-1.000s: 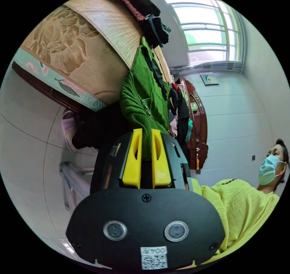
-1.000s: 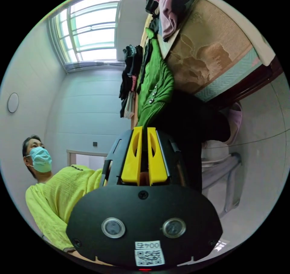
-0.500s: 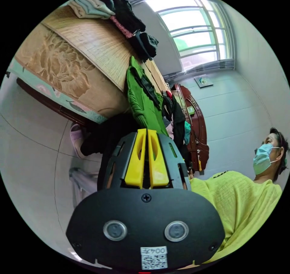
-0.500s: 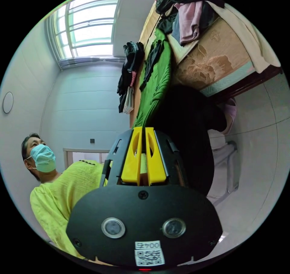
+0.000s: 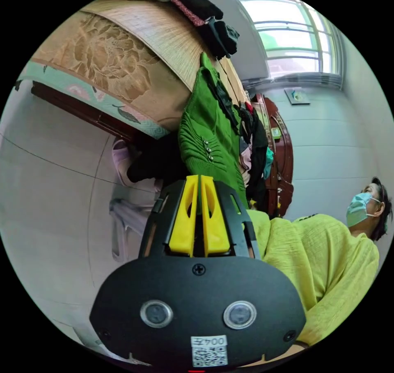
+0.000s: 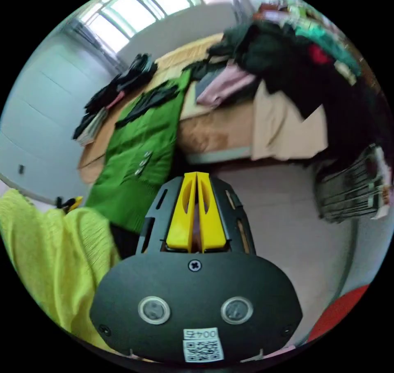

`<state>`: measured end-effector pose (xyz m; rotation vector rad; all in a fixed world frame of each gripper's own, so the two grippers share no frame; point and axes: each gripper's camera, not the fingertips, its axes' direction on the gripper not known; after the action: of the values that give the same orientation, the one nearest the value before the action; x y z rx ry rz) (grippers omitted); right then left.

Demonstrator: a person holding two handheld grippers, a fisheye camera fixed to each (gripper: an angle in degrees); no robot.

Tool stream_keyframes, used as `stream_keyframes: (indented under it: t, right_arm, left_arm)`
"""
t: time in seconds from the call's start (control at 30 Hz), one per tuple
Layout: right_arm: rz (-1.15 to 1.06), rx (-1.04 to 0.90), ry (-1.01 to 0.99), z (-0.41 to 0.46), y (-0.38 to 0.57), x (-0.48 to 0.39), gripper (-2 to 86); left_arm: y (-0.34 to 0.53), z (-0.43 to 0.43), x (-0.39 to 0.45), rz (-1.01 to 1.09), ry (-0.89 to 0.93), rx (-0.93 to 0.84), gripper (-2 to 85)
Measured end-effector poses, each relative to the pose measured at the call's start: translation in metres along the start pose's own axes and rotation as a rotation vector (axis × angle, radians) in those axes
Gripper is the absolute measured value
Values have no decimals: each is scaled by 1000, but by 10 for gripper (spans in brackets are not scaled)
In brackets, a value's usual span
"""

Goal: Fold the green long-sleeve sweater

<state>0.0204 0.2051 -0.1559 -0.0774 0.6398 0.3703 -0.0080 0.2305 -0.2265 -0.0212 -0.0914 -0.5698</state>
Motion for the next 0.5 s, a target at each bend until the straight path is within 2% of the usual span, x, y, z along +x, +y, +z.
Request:
stream_keyframes:
  t: [0.07,0.13,0.2,0.27,0.4,0.5]
  right_arm:
    - [-93,210,112,-6,-12,-30,58]
    - [-146,257,77,14,-36,-54,65]
    - [-153,190,-32,70,-79,-75,32]
    - [-158,168,-27,115,-112,-94,6]
    - [-146,13,-55,209,-199,-134,-4]
    - [-100,-92,-125,259,-243,-148,-1]
  left_arm:
    - [0,-14,-5,-12,-77,82,8]
    - [-5,-18,1,1,-89,166,7]
    - [-20,-5,14,49,-85,223,4]
    - [-46,39,38,110,-56,284,3]
    - [-85,137,85,195,-4,202,2]
    - [-90,202,110,248,-40,112,2]
